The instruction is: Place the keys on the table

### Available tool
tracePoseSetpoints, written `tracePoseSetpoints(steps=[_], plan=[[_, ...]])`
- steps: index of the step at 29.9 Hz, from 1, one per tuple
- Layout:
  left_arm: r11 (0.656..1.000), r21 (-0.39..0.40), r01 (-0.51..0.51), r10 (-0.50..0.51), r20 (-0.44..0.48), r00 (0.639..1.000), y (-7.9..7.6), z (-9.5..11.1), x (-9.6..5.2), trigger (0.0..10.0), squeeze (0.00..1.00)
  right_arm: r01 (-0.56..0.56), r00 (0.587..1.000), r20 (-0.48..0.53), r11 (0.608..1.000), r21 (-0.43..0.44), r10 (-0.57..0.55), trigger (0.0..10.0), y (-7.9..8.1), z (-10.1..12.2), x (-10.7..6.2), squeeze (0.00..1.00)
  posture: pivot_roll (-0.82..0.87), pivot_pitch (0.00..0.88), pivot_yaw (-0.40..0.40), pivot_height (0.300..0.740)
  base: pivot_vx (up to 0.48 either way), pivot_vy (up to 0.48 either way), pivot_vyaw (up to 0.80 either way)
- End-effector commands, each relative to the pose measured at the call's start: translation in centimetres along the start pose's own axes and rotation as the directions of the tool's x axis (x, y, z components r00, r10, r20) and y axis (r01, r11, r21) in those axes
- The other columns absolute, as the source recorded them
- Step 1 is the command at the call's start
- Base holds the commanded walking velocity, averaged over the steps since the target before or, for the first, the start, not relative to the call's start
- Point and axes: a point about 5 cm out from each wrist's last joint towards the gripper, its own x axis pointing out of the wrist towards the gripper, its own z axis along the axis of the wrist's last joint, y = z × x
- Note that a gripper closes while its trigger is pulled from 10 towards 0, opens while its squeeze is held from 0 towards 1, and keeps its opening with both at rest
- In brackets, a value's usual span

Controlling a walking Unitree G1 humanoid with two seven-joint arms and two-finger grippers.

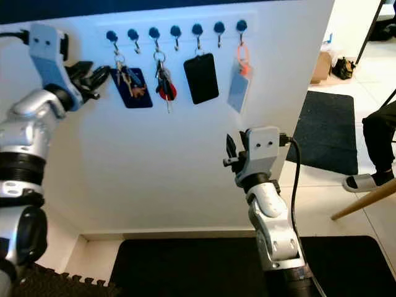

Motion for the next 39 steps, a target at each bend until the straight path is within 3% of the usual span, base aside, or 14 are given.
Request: tracePoseSetpoints(steps=[1,13,14,15,16,17,18,20,25,27,28,29,30,39], plan=[[1.000,-0.010,0.003,-0.003,0.008,1.000,-0.4,0.1,0.4,10.0,0.00,0.001,1.000,-0.008,1.000,0.007,-0.001,10.0,0.1,-0.2,-0.3,0.00,0.06,0.257,0.125,0.740,0.000,0.000,0.00],[0.999,-0.036,0.011,-0.010,0.043,0.999,-0.9,0.9,1.2,9.8,0.00,0.017,1.000,-0.012,1.000,0.004,-0.017,10.0,-0.2,-0.2,-0.6,0.00,0.06,0.263,0.136,0.740,0.000,0.000,0.00],[0.999,-0.035,0.012,-0.011,0.043,0.999,-0.9,0.9,1.2,9.5,0.00,0.017,1.000,-0.012,1.000,0.005,-0.017,10.0,-0.2,-0.3,-0.6,0.00,0.06,0.263,0.136,0.740,0.000,0.000,0.00],[0.999,-0.034,0.011,-0.010,0.042,0.999,-0.8,0.9,1.3,8.3,0.00,0.018,1.000,-0.012,1.000,0.005,-0.018,10.0,-0.2,-0.3,-0.6,0.00,0.06,0.263,0.136,0.740,0.000,0.000,0.00],[0.999,-0.034,0.011,-0.010,0.042,0.999,-0.8,0.9,1.3,8.3,0.00,0.018,1.000,-0.012,1.000,0.005,-0.018,10.0,-0.2,-0.3,-0.6,0.00,0.06,0.263,0.136,0.740,0.000,0.000,0.00],[0.999,-0.033,0.010,-0.009,0.041,0.999,-0.8,0.9,1.3,6.7,0.00,0.018,1.000,-0.013,1.000,0.006,-0.018,10.0,-0.2,-0.3,-0.6,0.00,0.06,0.265,0.135,0.740,0.000,0.000,0.00],[0.999,-0.033,0.010,-0.009,0.041,0.999,-0.8,0.9,1.3,6.7,0.00,0.018,1.000,-0.013,1.000,0.006,-0.018,10.0,-0.2,-0.3,-0.6,0.00,0.06,0.265,0.135,0.740,0.000,0.000,0.00],[1.000,-0.029,0.006,-0.005,0.039,0.999,-0.6,0.8,1.2,3.3,0.00,0.018,1.000,-0.013,1.000,0.009,-0.018,10.0,-0.2,-0.3,-0.6,0.00,0.06,0.265,0.133,0.740,0.000,0.000,0.00],[1.000,-0.028,0.006,-0.005,0.039,0.999,-0.5,0.7,1.3,3.3,0.00,0.018,1.000,-0.013,1.000,0.009,-0.018,10.0,-0.2,-0.3,-0.6,0.00,0.06,0.265,0.133,0.740,0.000,0.000,0.00],[1.000,-0.027,0.005,-0.004,0.038,0.999,-0.5,0.7,1.2,2.7,0.00,0.018,1.000,-0.014,1.000,0.009,-0.018,10.0,-0.2,-0.3,-0.6,0.00,0.06,0.266,0.133,0.740,0.000,0.000,0.00],[1.000,-0.027,0.004,-0.003,0.037,0.999,-0.4,0.7,1.2,1.8,0.00,0.018,1.000,-0.014,1.000,0.010,-0.018,10.0,-0.2,-0.3,-0.6,0.00,0.06,0.267,0.132,0.740,0.000,0.000,0.00],[1.000,-0.027,0.004,-0.003,0.037,0.999,-0.4,0.7,1.2,1.8,0.00,0.018,1.000,-0.014,1.000,0.010,-0.018,10.0,-0.2,-0.3,-0.6,0.00,0.06,0.267,0.132,0.740,0.000,0.000,0.00],[1.000,-0.027,-0.002,0.003,0.035,0.999,-0.2,0.6,1.1,0.0,0.00,0.016,1.000,-0.014,1.000,0.011,-0.016,10.0,-0.2,-0.3,-0.5,0.00,0.07,0.268,0.128,0.740,0.000,0.000,0.00],[0.999,-0.034,-0.012,0.013,0.025,1.000,0.3,0.3,0.7,0.0,0.00,0.013,1.000,-0.014,1.000,0.015,-0.013,10.0,0.0,-0.3,-0.5,0.00,0.07,0.268,0.128,0.740,0.000,0.000,0.00]])
